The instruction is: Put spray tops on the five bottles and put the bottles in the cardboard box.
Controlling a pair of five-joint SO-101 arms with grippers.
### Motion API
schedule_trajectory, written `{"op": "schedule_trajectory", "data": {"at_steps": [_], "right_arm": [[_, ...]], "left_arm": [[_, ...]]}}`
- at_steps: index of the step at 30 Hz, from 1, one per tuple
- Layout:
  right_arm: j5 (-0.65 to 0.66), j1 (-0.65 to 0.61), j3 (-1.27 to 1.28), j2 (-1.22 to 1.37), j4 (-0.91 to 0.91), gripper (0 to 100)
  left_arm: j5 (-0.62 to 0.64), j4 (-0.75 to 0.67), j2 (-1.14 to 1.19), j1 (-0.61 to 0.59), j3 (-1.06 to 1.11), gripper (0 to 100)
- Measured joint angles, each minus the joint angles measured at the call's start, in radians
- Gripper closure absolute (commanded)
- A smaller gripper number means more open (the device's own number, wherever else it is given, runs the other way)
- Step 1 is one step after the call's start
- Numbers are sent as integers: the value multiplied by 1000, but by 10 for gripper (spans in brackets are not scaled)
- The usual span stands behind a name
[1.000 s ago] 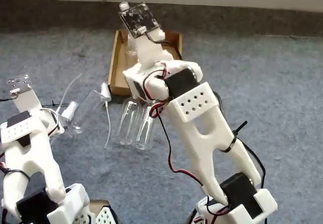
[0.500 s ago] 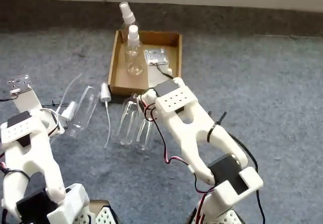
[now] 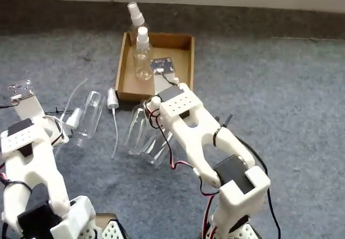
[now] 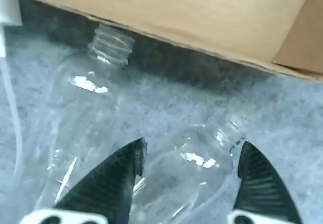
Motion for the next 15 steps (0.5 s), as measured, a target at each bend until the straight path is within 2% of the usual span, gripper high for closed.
{"op": "schedule_trajectory", "data": {"at_steps": [4, 7, 15], "right_arm": [[2, 38, 11, -2, 44, 882], [5, 104, 38, -2, 58, 883], [230, 330, 112, -2, 71, 885]], "left_arm": [[0, 0, 0, 0, 0, 789], [0, 0, 0, 0, 0, 789], [0, 0, 0, 0, 0, 790]]}}
